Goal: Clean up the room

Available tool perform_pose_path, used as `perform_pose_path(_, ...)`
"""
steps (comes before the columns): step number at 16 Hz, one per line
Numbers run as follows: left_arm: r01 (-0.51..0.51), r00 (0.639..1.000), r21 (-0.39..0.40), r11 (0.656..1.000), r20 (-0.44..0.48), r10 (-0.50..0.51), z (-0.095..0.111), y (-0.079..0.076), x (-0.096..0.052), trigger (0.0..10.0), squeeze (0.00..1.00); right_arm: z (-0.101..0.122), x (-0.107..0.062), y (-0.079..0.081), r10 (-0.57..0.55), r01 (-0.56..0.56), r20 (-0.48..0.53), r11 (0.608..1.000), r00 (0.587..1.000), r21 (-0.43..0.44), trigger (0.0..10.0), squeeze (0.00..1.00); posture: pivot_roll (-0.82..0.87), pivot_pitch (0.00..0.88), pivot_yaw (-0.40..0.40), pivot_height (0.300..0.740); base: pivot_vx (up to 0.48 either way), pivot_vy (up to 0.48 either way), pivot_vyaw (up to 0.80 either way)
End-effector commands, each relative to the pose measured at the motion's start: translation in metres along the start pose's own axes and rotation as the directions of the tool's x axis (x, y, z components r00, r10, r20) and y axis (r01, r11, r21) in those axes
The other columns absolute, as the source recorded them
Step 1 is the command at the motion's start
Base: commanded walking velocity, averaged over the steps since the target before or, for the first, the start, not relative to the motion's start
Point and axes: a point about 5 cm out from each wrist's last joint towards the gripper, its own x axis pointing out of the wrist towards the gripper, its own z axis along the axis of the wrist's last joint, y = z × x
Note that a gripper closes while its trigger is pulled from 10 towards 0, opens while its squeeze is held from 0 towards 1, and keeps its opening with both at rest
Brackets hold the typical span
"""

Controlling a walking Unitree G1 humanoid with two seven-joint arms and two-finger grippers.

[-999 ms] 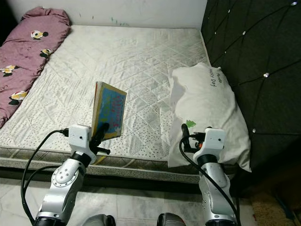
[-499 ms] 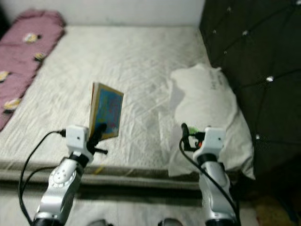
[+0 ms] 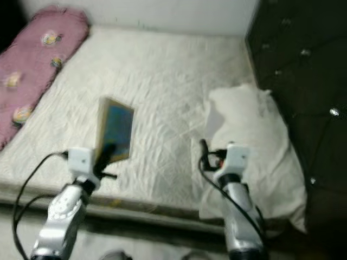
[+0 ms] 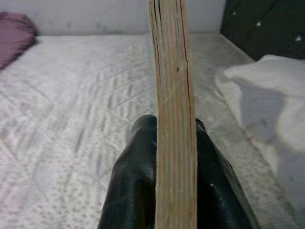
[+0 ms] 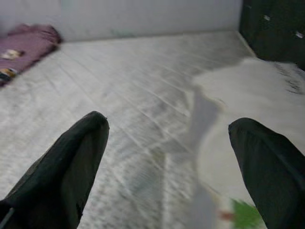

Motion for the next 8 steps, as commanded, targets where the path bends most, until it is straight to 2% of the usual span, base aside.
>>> perform_pose_path(1, 0.05, 0.997, -0.009, 0.999, 0.056, -0.049, 0.0108, -0.0137, 0.006, 10.0, 0.0, -0.0008, -0.0036, -0.0136, -0.039, 0.039, -0.01, 0.999, 0.999, -0.016, 10.0, 0.0, -0.06, 0.072, 0.026, 0.74, 0.244, 0.0, 0.0)
perform_pose_path(2, 0.052, 0.997, -0.01, 0.999, 0.056, -0.051, 0.0107, -0.0139, 0.0058, 10.0, 0.0, -0.0009, -0.0037, -0.0135, -0.039, 0.039, -0.01, 0.999, 0.999, -0.016, 10.0, 0.0, -0.06, 0.072, 0.026, 0.74, 0.0, 0.0, 0.0)
perform_pose_path(8, 0.06, 0.997, -0.009, 0.998, 0.051, -0.059, 0.0098, -0.0145, 0.0061, 10.0, 0.0, -0.0016, -0.0036, -0.014, -0.039, 0.039, -0.011, 0.999, 0.999, -0.019, 10.0, 0.0, -0.06, 0.069, 0.026, 0.74, 0.253, 0.0, 0.0)
